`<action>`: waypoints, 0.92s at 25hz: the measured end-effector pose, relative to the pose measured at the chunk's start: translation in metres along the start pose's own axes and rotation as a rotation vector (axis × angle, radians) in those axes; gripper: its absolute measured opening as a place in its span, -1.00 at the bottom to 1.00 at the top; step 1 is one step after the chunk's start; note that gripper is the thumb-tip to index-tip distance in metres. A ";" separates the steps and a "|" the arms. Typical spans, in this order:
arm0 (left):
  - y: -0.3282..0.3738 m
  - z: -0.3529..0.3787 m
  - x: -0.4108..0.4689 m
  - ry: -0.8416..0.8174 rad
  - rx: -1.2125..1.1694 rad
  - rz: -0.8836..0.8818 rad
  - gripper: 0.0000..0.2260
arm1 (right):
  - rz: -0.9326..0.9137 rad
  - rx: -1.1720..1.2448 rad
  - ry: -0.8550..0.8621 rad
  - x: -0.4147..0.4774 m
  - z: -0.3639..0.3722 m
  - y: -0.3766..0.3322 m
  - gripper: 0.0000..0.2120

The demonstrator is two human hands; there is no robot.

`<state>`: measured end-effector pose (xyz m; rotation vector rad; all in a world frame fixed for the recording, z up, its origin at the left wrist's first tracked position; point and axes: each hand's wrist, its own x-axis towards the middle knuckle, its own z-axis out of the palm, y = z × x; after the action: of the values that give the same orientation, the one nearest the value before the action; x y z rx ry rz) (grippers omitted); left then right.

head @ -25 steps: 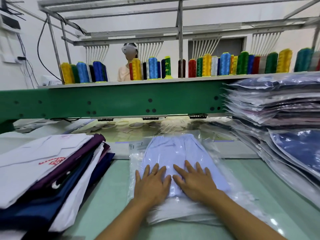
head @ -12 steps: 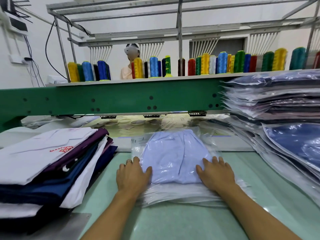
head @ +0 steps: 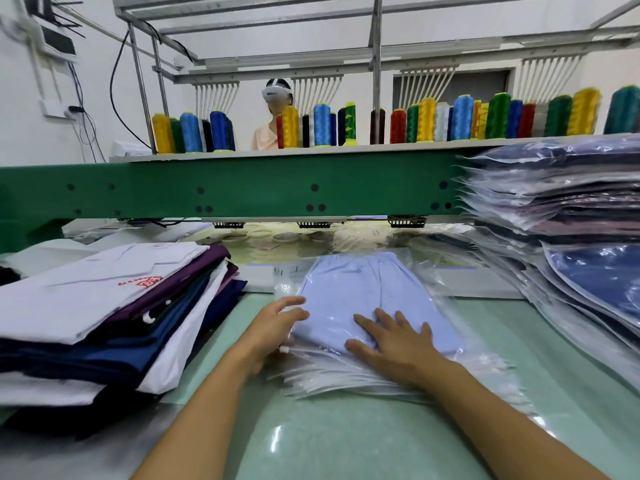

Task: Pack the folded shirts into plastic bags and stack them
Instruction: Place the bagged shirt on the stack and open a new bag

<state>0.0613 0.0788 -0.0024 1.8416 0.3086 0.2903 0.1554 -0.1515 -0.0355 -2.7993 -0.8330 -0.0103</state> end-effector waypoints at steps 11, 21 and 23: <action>0.011 0.015 0.002 -0.231 -0.641 0.082 -0.71 | -0.199 0.098 0.569 -0.011 -0.015 -0.041 -0.67; 0.012 0.026 -0.002 -0.278 -0.779 0.037 -0.88 | -0.429 0.150 0.912 -0.021 -0.019 -0.076 -0.91; 0.013 0.025 -0.002 -0.262 -0.821 0.021 -0.87 | -0.421 0.115 0.926 -0.020 -0.018 -0.075 -0.89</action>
<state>0.0693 0.0517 0.0031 1.0522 -0.0241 0.1497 0.0985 -0.1049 -0.0033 -2.0604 -1.0496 -1.1619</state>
